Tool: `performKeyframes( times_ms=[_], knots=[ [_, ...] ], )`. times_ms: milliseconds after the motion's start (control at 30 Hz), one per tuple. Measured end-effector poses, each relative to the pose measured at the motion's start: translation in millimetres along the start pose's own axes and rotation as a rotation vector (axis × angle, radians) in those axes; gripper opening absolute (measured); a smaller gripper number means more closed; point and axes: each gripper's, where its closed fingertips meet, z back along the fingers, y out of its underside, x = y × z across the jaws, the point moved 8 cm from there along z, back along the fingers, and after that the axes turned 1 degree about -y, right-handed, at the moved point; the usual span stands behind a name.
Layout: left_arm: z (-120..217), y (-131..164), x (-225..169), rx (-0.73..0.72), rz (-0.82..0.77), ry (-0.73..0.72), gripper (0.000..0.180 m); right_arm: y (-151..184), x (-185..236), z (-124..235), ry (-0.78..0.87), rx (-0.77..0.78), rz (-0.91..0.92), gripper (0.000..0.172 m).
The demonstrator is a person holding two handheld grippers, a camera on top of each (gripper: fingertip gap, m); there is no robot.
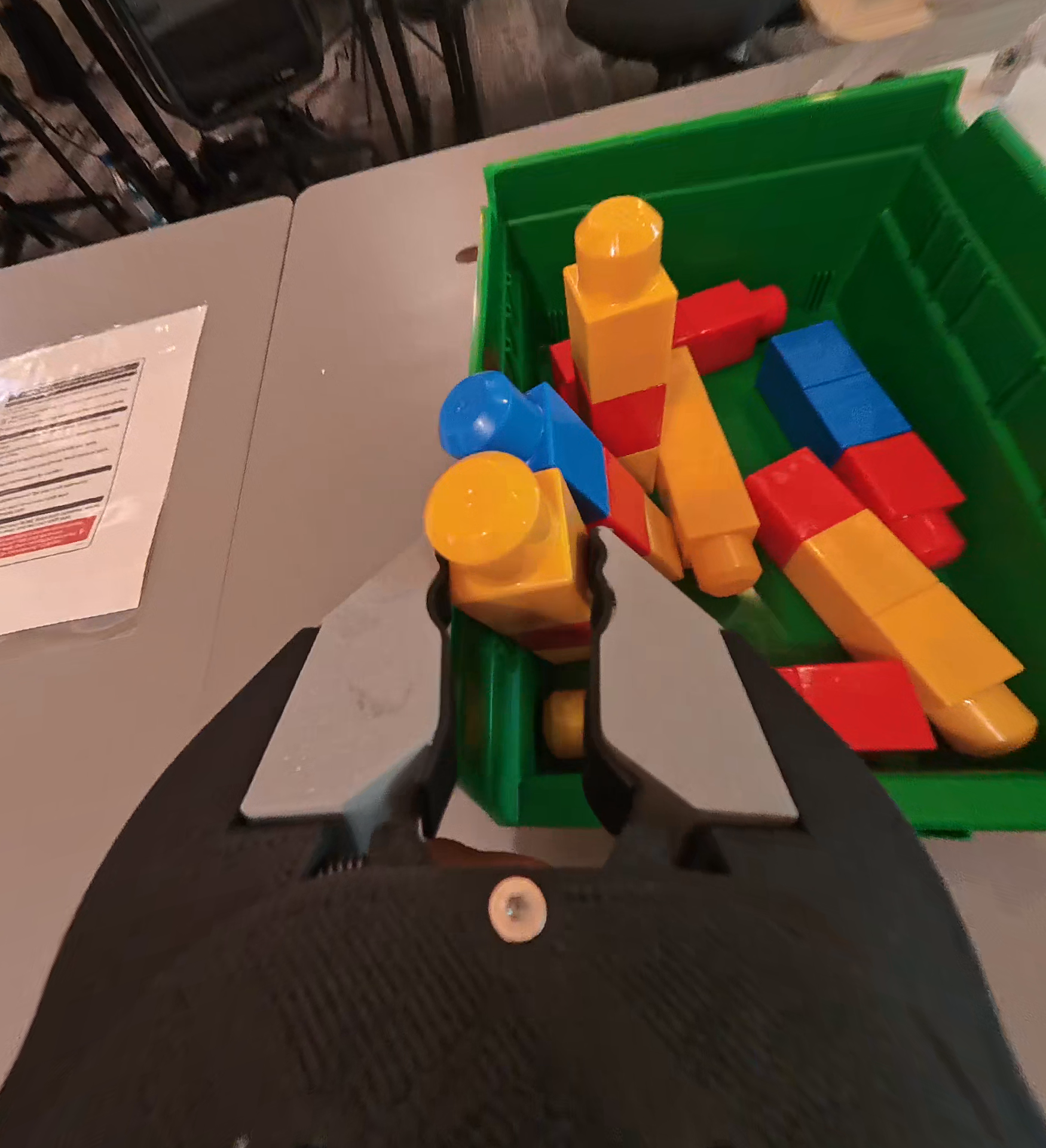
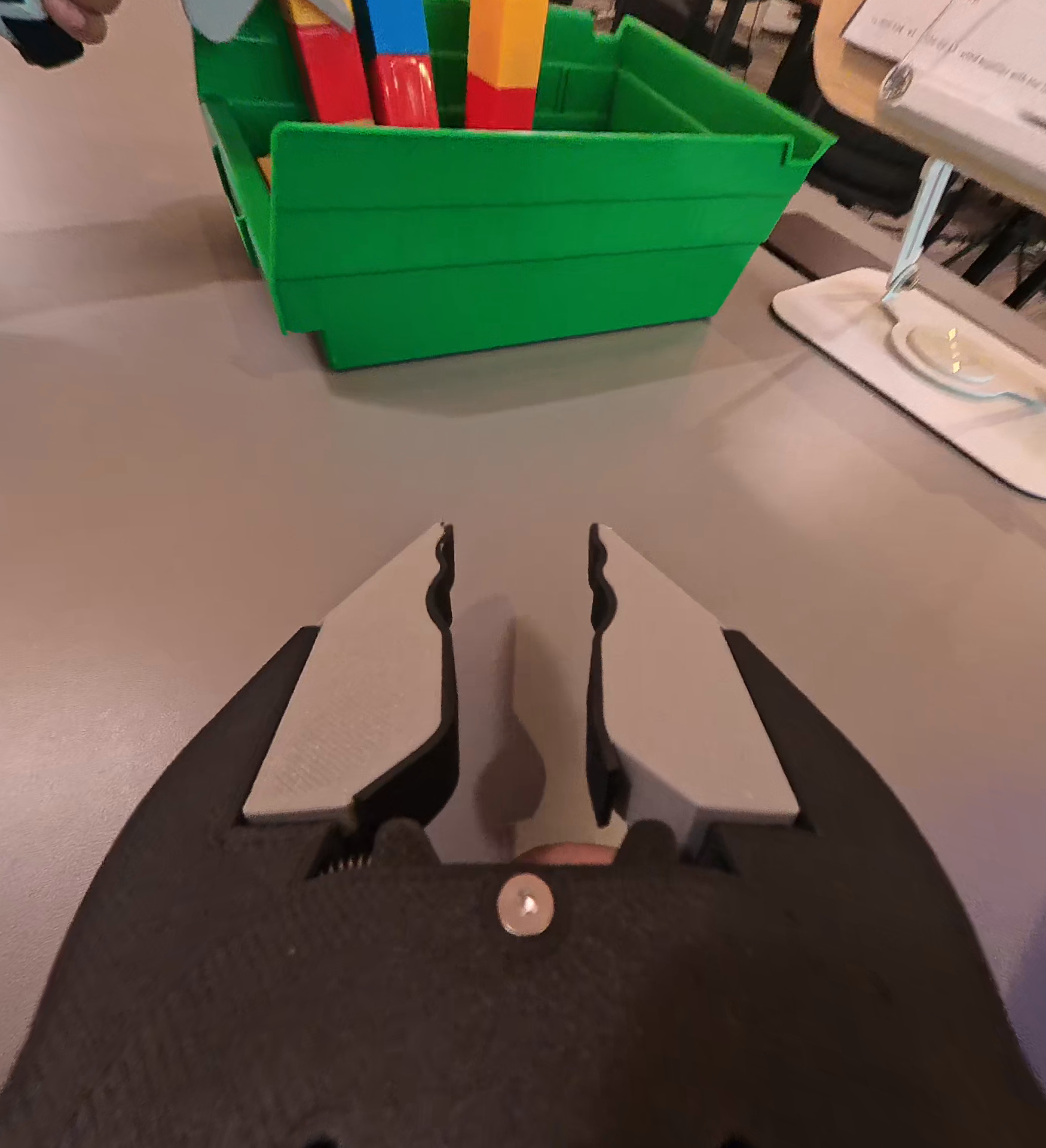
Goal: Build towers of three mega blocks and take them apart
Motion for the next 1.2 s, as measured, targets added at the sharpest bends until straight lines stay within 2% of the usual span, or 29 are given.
performKeyframes(
  times_ms=[167,267,367,467,567,633,700,767,933,967,1033,1100,1200],
  knots=[
    [12.9,-13.4,-0.9,-0.104,-0.009,-0.007,0.039,0.1,-4.8,0.6,0.002,-0.008,-0.043,0.041],
    [36.3,-28.1,-2.3,-0.163,-0.01,0.019,0.038,-1.2,-4.9,3.1,0.019,-0.033,-0.035,0.041],
    [70.2,-47.3,-32.2,-0.218,-0.076,0.224,0.038,-8.4,5.0,8.0,-0.064,-0.103,0.034,0.043],
    [95.6,-57.5,-92.6,-0.221,-0.245,0.503,0.038,-20.6,14.8,13.8,-0.186,-0.202,0.096,0.043],
    [105.3,-61.8,-150.3,-0.205,-0.416,0.643,0.035,-33.9,18.5,14.9,-0.412,-0.287,0.01,0.052],
    [104.6,-67.6,-177.7,-0.192,-0.477,0.696,0.035,-42.9,14.8,11.0,-0.508,-0.292,-0.027,0.058],
    [97.8,-80.9,-186.7,-0.218,-0.506,0.624,0.035,-54.9,0.0,4.7,-0.445,-0.314,-0.028,0.057],
    [91.4,-91.7,-192.1,-0.238,-0.475,0.627,0.035,-64.9,-11.3,-1.5,-0.445,-0.347,-0.053,0.057],
    [89.6,-99.7,-225.5,-0.264,-0.424,0.924,0.034,-67.1,-12.5,-5.2,-0.572,-0.392,-0.088,0.065],
    [86.0,-100.0,-233.4,-0.268,-0.429,0.961,0.034,-65.4,-12.4,-5.1,-0.562,-0.374,-0.066,0.061],
    [78.1,-99.7,-248.8,-0.268,-0.399,1.067,0.034,-61.5,-15.2,-2.5,-0.512,-0.365,-0.021,0.035],
    [69.8,-98.7,-259.1,-0.294,-0.374,1.126,0.035,-56.0,-20.5,0.1,-0.503,-0.343,-0.027,0.035],
    [55.2,-93.1,-264.2,-0.294,-0.318,1.134,0.035,-45.2,-31.8,0.7,-0.463,-0.291,-0.036,0.034]
  ],
)
